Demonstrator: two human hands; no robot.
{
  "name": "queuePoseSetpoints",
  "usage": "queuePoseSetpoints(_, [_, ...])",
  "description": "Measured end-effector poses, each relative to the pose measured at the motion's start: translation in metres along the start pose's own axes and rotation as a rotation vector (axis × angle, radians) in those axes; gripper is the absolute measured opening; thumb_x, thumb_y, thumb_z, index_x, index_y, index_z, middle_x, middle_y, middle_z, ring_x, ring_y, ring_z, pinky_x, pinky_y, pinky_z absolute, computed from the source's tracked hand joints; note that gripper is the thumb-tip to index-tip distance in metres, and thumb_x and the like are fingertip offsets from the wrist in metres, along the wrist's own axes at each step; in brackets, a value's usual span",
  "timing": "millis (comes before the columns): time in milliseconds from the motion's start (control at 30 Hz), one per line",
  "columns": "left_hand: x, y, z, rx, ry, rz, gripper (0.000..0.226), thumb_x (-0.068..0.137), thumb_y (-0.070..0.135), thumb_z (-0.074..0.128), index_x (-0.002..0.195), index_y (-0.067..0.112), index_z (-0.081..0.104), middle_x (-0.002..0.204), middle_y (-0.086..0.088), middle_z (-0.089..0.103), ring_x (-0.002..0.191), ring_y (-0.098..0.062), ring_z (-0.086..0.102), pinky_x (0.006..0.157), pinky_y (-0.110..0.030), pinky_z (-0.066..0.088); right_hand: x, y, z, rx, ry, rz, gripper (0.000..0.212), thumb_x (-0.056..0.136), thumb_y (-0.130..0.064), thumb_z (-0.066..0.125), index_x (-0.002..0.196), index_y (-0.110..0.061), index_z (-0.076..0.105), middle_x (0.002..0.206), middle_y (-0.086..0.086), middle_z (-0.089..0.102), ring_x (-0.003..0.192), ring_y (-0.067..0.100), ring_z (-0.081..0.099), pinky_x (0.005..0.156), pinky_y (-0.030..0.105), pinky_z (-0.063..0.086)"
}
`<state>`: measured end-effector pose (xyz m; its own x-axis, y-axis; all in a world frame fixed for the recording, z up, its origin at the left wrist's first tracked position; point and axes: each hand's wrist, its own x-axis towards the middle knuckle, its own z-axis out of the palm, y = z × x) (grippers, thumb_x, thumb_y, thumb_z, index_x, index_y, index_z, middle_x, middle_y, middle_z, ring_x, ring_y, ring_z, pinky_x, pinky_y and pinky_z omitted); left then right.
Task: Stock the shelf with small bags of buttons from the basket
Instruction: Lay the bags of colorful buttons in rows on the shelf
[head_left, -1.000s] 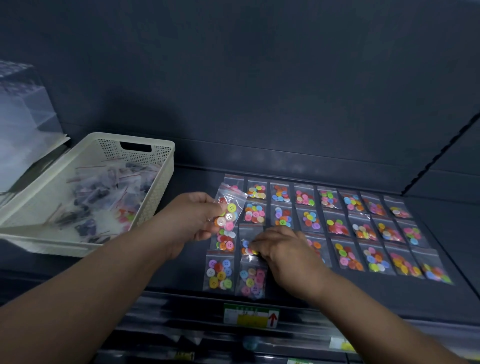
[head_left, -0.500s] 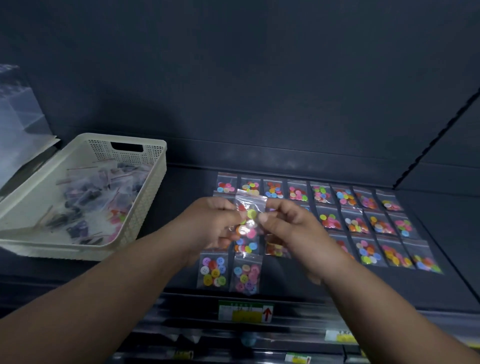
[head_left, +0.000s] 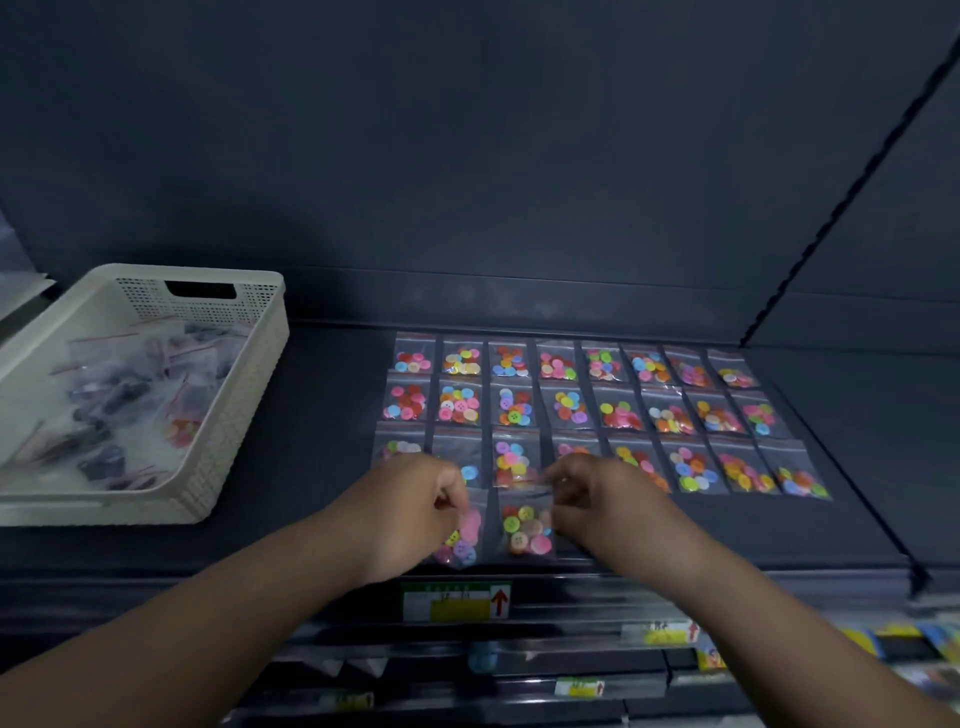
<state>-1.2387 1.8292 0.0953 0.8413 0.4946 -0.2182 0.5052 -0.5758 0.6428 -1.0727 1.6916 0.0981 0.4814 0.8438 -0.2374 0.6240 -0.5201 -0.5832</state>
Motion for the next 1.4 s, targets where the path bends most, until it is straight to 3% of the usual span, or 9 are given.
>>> queuePoseSetpoints(67, [-0.001, 0.001, 0.003, 0.065, 0.015, 0.037, 0.014, 0.091, 0.016, 0.056, 0.089, 0.025, 0.066, 0.093, 0.011, 0.063, 0.084, -0.002, 0.059, 0.073, -0.015, 0.047, -0.002, 0.002, 0.000, -0.186, 0.129, -0.094, 0.027, 0.084, -0.026, 0.066, 0.110, -0.023, 0.059, 0.100, -0.006, 0.062, 0.091, 0.012, 0.059, 0.076, 0.024, 0.047])
queuePoseSetpoints(133, [-0.001, 0.002, 0.005, 0.138, 0.026, 0.071, 0.017, 0.091, 0.014, 0.054, 0.095, 0.021, 0.068, 0.098, 0.009, 0.061, 0.087, -0.003, 0.057, 0.075, -0.015, 0.046, -0.004, 0.003, 0.001, -0.192, 0.158, -0.208, 0.019, 0.085, -0.024, 0.065, 0.103, -0.020, 0.062, 0.098, -0.008, 0.056, 0.089, 0.011, 0.057, 0.075, 0.022, 0.045])
queuePoseSetpoints(233, [-0.001, 0.002, 0.008, 0.218, 0.011, 0.092, 0.020, 0.091, 0.013, 0.052, 0.100, 0.021, 0.069, 0.102, 0.007, 0.058, 0.090, -0.007, 0.056, 0.081, -0.021, 0.047, -0.003, 0.006, 0.007, -0.131, 0.039, -0.326, 0.009, 0.086, -0.019, 0.065, 0.094, -0.023, 0.067, 0.093, -0.013, 0.054, 0.083, 0.004, 0.054, 0.072, 0.016, 0.041])
queuePoseSetpoints(433, [0.000, 0.000, 0.011, 0.263, 0.026, 0.112, 0.016, 0.089, 0.014, 0.055, 0.095, 0.023, 0.066, 0.109, 0.004, 0.056, 0.083, -0.007, 0.049, 0.074, -0.017, 0.039, -0.001, 0.013, 0.014, -0.156, -0.055, -0.352, 0.016, 0.088, -0.016, 0.063, 0.101, -0.022, 0.069, 0.095, -0.015, 0.053, 0.084, 0.001, 0.053, 0.068, 0.000, 0.033])
queuePoseSetpoints(633, [-0.004, -0.002, 0.011, 0.253, 0.051, 0.122, 0.013, 0.089, 0.020, 0.057, 0.097, 0.024, 0.066, 0.098, 0.009, 0.054, 0.082, -0.006, 0.053, 0.073, -0.020, 0.046, 0.002, 0.007, 0.011, -0.170, -0.056, -0.349, 0.016, 0.087, -0.017, 0.063, 0.100, -0.024, 0.068, 0.097, -0.014, 0.054, 0.086, 0.004, 0.056, 0.072, 0.008, 0.040])
queuePoseSetpoints(867, [-0.008, -0.007, -0.037, 0.209, 0.274, 0.121, 0.018, 0.085, 0.034, 0.063, 0.102, 0.026, 0.065, 0.093, 0.011, 0.052, 0.084, -0.008, 0.055, 0.080, -0.028, 0.046, 0.024, -0.047, 0.002, -0.249, 0.091, -0.482, 0.021, 0.087, -0.023, 0.063, 0.108, -0.022, 0.064, 0.106, -0.007, 0.056, 0.094, 0.011, 0.054, 0.079, 0.020, 0.042])
queuePoseSetpoints(1033, [-0.021, -0.040, -0.098, 0.271, 0.476, 0.044, 0.020, 0.084, 0.031, 0.065, 0.102, 0.022, 0.066, 0.092, 0.007, 0.051, 0.091, -0.013, 0.053, 0.085, -0.025, 0.041, 0.053, -0.114, 0.010, -0.306, 0.132, -0.642, 0.027, 0.085, -0.024, 0.063, 0.112, -0.017, 0.062, 0.112, 0.000, 0.057, 0.104, 0.019, 0.053, 0.088, 0.026, 0.042])
queuePoseSetpoints(1167, [-0.040, -0.088, -0.144, 0.295, 0.574, -0.133, 0.022, 0.085, 0.032, 0.063, 0.104, 0.021, 0.066, 0.107, -0.002, 0.062, 0.097, -0.022, 0.059, 0.084, -0.031, 0.045, 0.079, -0.176, 0.032, -0.313, 0.105, -0.731, 0.032, 0.088, -0.028, 0.060, 0.119, -0.018, 0.060, 0.119, 0.004, 0.057, 0.111, 0.023, 0.052, 0.095, 0.031, 0.042])
queuePoseSetpoints(1400, [-0.065, -0.157, -0.191, 0.351, 0.415, -0.369, 0.034, 0.088, 0.033, 0.058, 0.120, 0.025, 0.058, 0.125, -0.003, 0.057, 0.109, -0.022, 0.056, 0.082, -0.026, 0.041, 0.125, -0.246, 0.083, -0.340, 0.042, -0.741, 0.031, 0.087, -0.022, 0.059, 0.118, -0.017, 0.060, 0.118, 0.004, 0.056, 0.113, 0.023, 0.049, 0.093, 0.031, 0.042])
